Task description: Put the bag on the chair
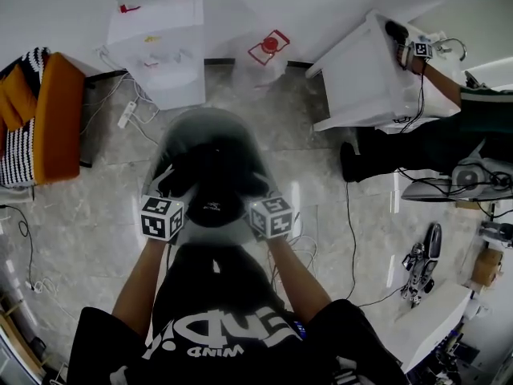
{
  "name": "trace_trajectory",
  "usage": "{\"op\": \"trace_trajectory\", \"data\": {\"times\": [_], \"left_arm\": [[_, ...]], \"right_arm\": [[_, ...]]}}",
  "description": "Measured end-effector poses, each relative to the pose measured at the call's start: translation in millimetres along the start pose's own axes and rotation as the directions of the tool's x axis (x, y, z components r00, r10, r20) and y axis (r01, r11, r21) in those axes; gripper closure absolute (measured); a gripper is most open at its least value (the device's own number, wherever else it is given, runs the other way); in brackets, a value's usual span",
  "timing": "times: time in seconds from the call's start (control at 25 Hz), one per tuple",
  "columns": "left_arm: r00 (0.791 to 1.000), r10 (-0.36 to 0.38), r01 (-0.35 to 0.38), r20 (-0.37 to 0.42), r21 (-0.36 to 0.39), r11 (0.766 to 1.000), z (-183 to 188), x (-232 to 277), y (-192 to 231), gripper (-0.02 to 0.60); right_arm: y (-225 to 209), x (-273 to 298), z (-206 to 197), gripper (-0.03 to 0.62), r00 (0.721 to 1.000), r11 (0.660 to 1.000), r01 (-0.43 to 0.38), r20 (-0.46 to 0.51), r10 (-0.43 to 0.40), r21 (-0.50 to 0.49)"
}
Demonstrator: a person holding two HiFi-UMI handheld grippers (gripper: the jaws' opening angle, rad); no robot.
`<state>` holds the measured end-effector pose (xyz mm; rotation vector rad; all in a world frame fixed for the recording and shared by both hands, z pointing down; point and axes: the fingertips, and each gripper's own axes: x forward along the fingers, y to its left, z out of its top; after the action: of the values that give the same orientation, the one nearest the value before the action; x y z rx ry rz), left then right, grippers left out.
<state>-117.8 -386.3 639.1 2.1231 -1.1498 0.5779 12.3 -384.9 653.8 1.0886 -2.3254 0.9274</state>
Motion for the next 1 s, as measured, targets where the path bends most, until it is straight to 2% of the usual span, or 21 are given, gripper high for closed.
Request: {"op": "trace_trajectory", "data": {"times": [0.28, 0.56, 1.0], "left_arm": [[0.996, 0.033, -0.035, 0.083, 0.026, 0.999, 22, -34, -12, 0.305], [0.987, 0.03, -0.041, 0.16, 0.07, 0.997, 45, -68, -38, 0.305], [0.966, -0.02, -0.01, 0.257, 0.113, 0.994, 47, -131, -81, 0.305]], "right_arm": [[10, -33, 16, 0.413, 0.998, 1.0, 0.016, 0.06, -0.014, -0.027], [27, -71, 24, 0.412, 0.994, 0.999, -0.003, 0.113, 0.008, -0.044], [76, -143, 54, 0.416, 0.958, 0.993, -0.054, 0.275, 0.081, -0.106]]}}
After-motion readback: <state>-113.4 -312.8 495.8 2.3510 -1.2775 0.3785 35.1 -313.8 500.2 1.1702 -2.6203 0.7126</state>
